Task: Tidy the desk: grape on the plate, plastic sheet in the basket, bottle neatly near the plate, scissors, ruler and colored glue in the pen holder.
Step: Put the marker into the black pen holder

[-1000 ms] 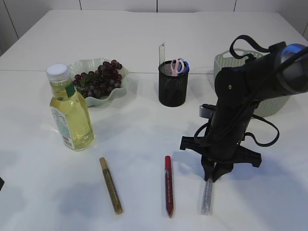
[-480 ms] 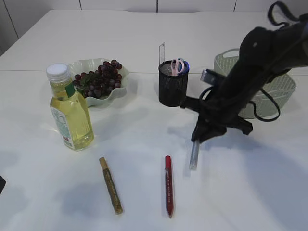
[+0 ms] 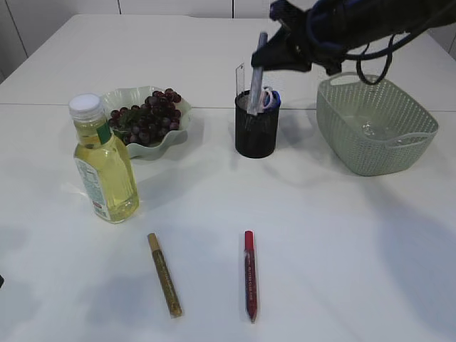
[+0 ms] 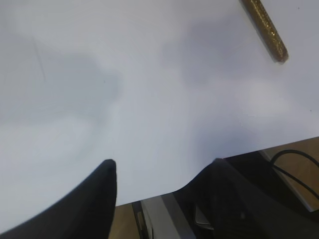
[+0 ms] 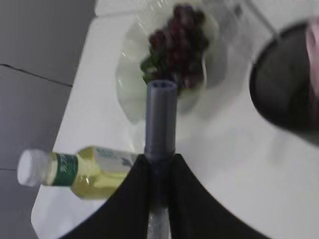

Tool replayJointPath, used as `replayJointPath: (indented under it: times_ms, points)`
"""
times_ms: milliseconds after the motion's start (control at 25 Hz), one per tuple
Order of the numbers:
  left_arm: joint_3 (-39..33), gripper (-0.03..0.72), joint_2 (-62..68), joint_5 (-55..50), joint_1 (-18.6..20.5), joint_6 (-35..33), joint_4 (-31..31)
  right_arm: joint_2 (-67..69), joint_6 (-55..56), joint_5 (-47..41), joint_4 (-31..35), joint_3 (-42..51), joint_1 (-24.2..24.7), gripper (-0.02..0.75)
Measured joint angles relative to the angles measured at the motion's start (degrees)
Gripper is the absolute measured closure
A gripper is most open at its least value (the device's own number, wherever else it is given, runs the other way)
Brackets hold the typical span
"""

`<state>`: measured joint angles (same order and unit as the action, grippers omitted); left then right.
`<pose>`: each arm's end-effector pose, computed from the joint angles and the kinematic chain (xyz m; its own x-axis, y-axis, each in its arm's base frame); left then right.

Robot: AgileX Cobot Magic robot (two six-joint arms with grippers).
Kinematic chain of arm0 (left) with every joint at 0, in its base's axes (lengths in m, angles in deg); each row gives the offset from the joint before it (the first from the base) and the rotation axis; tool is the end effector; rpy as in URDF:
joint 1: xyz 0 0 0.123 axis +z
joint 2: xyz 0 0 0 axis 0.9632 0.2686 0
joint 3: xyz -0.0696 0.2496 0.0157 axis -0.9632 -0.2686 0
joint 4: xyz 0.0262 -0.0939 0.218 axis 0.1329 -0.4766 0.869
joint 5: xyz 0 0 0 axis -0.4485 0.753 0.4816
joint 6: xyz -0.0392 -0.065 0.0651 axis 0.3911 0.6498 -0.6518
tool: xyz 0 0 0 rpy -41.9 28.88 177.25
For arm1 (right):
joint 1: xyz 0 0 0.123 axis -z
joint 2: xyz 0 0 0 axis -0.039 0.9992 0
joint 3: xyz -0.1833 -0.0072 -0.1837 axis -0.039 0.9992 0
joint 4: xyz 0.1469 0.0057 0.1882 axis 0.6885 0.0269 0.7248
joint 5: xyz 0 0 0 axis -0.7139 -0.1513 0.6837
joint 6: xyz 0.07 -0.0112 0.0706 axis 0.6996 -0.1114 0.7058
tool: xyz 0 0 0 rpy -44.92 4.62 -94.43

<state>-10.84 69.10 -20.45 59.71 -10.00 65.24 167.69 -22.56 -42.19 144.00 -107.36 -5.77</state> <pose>0.1709 -0.0617 0.2179 -0.9607 0.1159 -0.2522 0.1670 0.9671 -0.1920 0.4160 0.1264 0.2556 -0.8344 0.1135 -0.5394 -0.3409 0.6627 0.6668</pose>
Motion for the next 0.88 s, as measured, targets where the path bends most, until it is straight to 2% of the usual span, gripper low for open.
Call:
replayJointPath:
  times_ms: [280, 600, 880]
  points:
    - [0.0, 0.253, 0.0, -1.3, 0.0, 0.0, -0.1, 3.0, -22.7, 7.1, 9.8, -6.5, 0.1, 0.648]
    - [0.0, 0.253, 0.0, -2.6, 0.0, 0.0, -0.2, 9.8, -43.9, 9.3, 15.4, -9.2, 0.1, 0.648]
    - [0.0, 0.253, 0.0, -2.7, 0.0, 0.0, -0.4, 14.0, -64.8, 12.3, 31.1, -9.2, 0.1, 0.648]
